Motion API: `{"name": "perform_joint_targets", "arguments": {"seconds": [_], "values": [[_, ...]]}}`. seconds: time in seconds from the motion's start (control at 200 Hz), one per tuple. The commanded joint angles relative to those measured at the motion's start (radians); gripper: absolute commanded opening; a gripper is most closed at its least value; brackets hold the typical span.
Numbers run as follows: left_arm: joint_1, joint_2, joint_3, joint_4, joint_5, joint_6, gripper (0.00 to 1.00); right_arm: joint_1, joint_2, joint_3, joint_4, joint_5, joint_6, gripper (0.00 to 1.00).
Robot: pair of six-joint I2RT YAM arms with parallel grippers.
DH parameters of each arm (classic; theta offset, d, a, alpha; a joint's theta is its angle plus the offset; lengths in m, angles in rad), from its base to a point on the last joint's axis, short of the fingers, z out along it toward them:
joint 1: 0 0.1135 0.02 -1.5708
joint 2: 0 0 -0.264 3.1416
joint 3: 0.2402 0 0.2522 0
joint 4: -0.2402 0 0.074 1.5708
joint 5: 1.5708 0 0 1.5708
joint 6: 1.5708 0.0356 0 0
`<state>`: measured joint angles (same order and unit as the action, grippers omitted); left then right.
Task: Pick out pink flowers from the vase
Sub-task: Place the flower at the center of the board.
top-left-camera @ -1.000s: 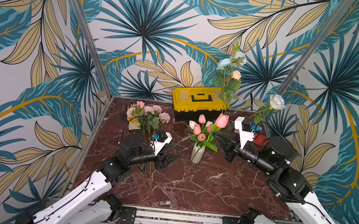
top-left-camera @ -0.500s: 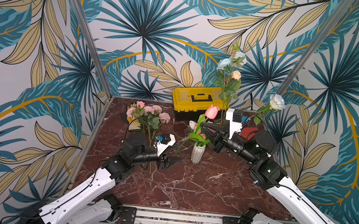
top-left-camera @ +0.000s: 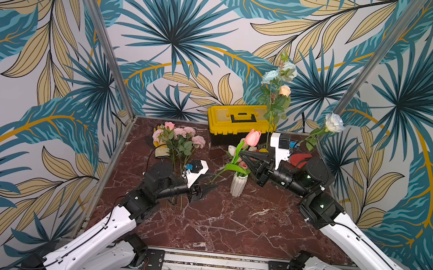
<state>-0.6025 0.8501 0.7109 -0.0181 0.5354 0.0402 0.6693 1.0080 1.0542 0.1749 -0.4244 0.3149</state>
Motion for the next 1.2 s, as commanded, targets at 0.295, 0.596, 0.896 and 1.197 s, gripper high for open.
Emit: {"name": "perform_joint_targets", "arguments": {"seconds": [0.295, 0.596, 0.896, 1.197], "values": [[-0.002, 0.012, -0.025, 0.016, 0.043, -0.04, 0.0, 0.002, 0.016, -0.022, 0.03, -0.023, 0.016, 0.15], [0.02, -0.144, -0.079, 0.0, -0.383, -0.274, 0.0, 0.003, -0.034, -0.021, -0.081, 0.099, -0.093, 0.52], [0.265, -0.074, -0.106, -0.174, -0.395, -0.517, 0.0, 0.002, -0.074, -0.034, -0.238, 0.295, -0.183, 0.54], [0.469, 0.12, -0.12, -0.229, -0.38, -0.505, 0.0, 0.002, -0.081, -0.103, -0.173, 0.272, -0.215, 0.54]]}}
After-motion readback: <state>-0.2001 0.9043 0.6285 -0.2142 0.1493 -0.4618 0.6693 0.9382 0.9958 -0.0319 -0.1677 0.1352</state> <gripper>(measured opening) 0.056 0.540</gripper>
